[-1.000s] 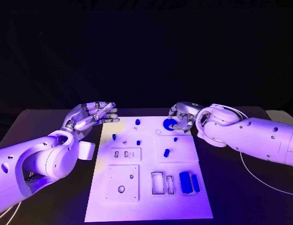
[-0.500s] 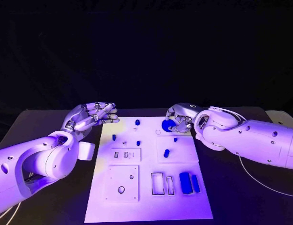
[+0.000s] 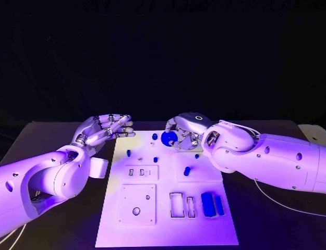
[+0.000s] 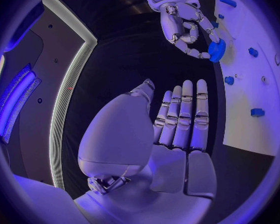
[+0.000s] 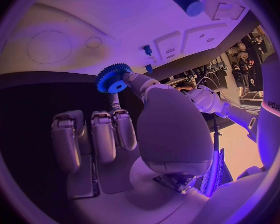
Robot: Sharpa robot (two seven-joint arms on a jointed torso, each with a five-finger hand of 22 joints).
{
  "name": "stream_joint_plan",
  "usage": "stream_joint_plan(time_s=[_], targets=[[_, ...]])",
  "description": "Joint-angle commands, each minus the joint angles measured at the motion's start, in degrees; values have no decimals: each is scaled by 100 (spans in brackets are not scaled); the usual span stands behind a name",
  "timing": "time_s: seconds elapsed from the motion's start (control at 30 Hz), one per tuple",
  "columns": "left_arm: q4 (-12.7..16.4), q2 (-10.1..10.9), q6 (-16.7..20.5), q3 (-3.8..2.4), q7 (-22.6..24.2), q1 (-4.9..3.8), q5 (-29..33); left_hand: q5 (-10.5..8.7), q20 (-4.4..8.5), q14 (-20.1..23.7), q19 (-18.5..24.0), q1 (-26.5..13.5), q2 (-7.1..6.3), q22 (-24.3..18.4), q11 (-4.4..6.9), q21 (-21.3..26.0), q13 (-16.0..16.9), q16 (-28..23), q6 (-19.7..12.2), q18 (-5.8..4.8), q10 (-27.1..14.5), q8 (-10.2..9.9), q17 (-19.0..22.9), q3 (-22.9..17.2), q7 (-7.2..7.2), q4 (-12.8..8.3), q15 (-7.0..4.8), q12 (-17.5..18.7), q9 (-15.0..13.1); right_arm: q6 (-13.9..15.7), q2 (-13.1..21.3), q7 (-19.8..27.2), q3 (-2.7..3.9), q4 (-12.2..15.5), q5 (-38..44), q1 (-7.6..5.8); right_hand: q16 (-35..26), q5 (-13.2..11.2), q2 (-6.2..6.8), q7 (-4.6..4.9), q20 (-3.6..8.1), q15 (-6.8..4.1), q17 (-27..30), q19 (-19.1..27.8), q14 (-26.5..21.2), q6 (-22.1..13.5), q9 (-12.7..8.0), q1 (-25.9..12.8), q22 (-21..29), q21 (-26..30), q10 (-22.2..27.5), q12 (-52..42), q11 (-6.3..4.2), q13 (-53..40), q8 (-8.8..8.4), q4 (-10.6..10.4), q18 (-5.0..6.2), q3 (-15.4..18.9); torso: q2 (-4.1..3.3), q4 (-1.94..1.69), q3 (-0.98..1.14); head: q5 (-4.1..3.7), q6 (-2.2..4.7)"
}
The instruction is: Assemble the parts on the task board
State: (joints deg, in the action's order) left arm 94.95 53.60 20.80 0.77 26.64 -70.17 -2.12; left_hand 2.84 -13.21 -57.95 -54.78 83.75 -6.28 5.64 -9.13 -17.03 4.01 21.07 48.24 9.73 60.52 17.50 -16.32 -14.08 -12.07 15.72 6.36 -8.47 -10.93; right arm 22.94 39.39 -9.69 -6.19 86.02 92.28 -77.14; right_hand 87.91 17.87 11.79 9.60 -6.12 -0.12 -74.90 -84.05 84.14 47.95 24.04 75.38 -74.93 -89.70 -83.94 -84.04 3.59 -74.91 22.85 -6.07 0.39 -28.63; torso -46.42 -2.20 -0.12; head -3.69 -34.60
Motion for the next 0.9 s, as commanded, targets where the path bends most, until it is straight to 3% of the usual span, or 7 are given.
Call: stream_joint_plan(time_s=[0.03, 0.2, 0.37, 0.53, 0.67, 0.9], targets=[[12, -21, -99, -4, 34, -6, 9, 6, 1, 8, -28, -14, -5, -6, -9, 9, -1, -8, -5, 81, 24, -31, -7, -28, -36, 13, 21, 13, -3, 154, -204, -75, -5, -95, 373, 5, 37, 2, -9, -146, 38, -44, -993, -595, 479, 179, 5, -33, -1507, -30, -126, -22, -22, -917, -2, 1, -39, -56, -8, -21, -5, 25, -5], [10, -30, -96, -4, 36, -6, 9, 6, 1, 8, -28, -14, -5, -6, -9, 9, -1, -8, -5, 81, 24, -31, -7, -28, -36, 13, 21, 13, -3, 152, -508, -63, -18, -330, 397, 52, 37, -1, -11, -147, 38, -45, -991, -595, 478, 179, 4, -36, -1507, -30, -126, -22, -22, -917, -5, 1, -39, -61, -6, -18, -8, 37, -7], [11, -35, -95, -5, 39, -6, 8, 6, 0, 13, -31, -11, 2, -15, -9, 16, -1, -12, -4, 81, 30, -37, -24, -41, -36, 15, 21, 30, -5, 135, -804, -49, -35, -613, 409, 124, 35, -19, -13, -146, 41, -46, -985, -595, 477, 177, -4, -56, -1507, -30, -122, -16, -22, -912, -18, -1, -39, -75, -5, 8, 5, 79, -15], [7, -47, -96, -5, 44, -6, 8, 6, -1, 14, -31, -11, 2, -17, -9, 18, -1, -12, -4, 81, 31, -38, -27, -43, -36, 15, 21, 34, -5, 78, -1028, -38, -49, -858, 414, 190, 33, -29, -12, -144, 42, -46, -980, -595, 476, 174, -8, -67, -1507, -30, -120, -14, -22, -910, -25, -1, -39, -82, -10, -12, 2, 67, -10], [4, -54, -97, -5, 46, -6, 8, 6, -1, 14, -31, -12, 2, -17, -9, 18, -1, -13, -4, 81, 32, -38, -28, -43, -37, 15, 22, 34, -5, 20, -1157, -31, -64, -1031, 415, 242, 35, -54, -11, -141, 43, -46, -984, -595, 477, 170, -15, -91, -1507, -30, -119, -11, -20, -908, -40, -3, -39, -94, -10, -17, 3, 64, -29], [0, -57, -95, -5, 47, -7, 8, 5, -1, 16, -32, -16, 1, -18, -10, 19, -1, -14, -4, 81, 33, -39, -31, -43, -37, 18, 22, 37, -5, -72, -1305, -37, -81, -1263, 411, 329, 30, -118, 6, -134, 43, -42, -968, -595, 474, 156, -34, -147, -1507, -30, -108, 2, -13, -896, -77, -1, -39, -113, -5, 12, 10, 101, -50]])
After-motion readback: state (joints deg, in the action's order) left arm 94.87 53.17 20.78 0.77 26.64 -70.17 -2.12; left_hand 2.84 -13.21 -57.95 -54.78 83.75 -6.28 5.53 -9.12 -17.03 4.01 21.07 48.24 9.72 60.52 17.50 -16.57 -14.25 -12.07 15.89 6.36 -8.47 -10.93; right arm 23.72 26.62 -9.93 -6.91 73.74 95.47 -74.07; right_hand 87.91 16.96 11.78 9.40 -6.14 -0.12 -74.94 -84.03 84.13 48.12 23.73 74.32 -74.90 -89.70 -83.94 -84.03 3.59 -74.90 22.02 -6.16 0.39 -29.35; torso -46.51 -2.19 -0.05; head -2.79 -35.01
